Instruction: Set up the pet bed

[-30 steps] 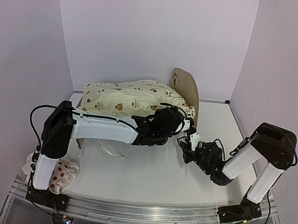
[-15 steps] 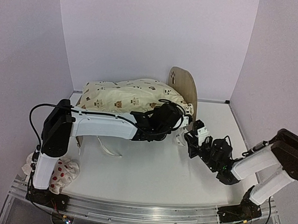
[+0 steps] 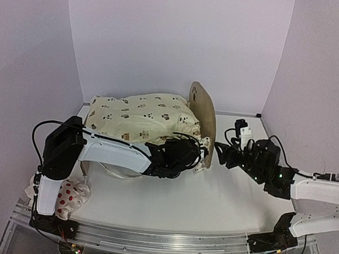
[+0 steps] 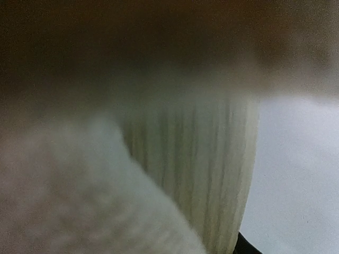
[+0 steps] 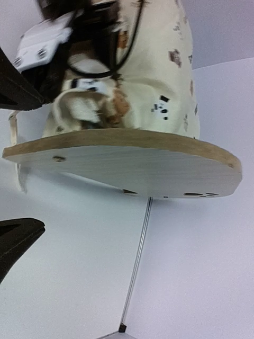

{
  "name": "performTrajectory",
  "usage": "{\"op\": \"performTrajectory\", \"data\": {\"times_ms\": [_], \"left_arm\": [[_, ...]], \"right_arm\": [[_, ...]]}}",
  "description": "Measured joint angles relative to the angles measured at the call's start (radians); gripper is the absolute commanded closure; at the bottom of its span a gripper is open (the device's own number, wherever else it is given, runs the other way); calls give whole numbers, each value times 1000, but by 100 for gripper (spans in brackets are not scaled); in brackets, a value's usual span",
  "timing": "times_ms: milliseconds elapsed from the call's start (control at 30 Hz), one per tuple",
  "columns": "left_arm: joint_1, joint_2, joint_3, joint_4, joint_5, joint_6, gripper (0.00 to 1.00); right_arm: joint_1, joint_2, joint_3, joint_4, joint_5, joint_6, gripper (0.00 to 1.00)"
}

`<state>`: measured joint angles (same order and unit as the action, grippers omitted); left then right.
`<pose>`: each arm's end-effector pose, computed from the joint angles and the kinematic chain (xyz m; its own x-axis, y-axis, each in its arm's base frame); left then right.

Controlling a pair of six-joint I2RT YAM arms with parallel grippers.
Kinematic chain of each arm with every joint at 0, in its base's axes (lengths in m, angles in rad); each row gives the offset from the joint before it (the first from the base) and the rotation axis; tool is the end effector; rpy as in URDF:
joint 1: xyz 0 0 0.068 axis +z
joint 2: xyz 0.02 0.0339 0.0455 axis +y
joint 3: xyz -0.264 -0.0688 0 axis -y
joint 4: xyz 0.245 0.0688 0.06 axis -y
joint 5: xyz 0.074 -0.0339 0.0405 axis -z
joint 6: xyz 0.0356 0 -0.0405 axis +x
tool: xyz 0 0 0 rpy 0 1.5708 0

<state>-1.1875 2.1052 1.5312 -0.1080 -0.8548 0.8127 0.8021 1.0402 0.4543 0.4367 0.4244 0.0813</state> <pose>0.2001 -0.4243 0.1967 0.1209 0.9746 -0.1884 0.4391 0.1177 0.8907 0.1697 0.1544 0.2399 -0.1332 -0.0313 -0.9906 -0.3623 0.9318 0.0193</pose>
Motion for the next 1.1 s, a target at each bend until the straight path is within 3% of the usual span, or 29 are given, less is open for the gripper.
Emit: {"op": "performTrajectory", "data": {"times_ms": [233,367,433,633,700,933,1100], "left_arm": [[-13,0,-70,-27,-35,-82,69],[-19,0,-87,-40,-45,-107,69],[-21,0,-88,-48,-48,-115,69],[-23,0,-104,-48,-49,-128,69],[-26,0,-107,-39,-48,-129,69],[-41,-4,-119,17,-9,-186,63],[-39,-30,-134,21,-1,-195,47]], "right_arm": [[0,190,366,-227,2,21,18],[-2,316,487,-303,30,20,24],[-8,372,535,-355,45,24,34],[-10,456,603,-451,30,65,87],[1,460,612,-465,40,118,98],[7,499,708,-590,111,140,100],[22,533,814,-713,127,151,100]]}}
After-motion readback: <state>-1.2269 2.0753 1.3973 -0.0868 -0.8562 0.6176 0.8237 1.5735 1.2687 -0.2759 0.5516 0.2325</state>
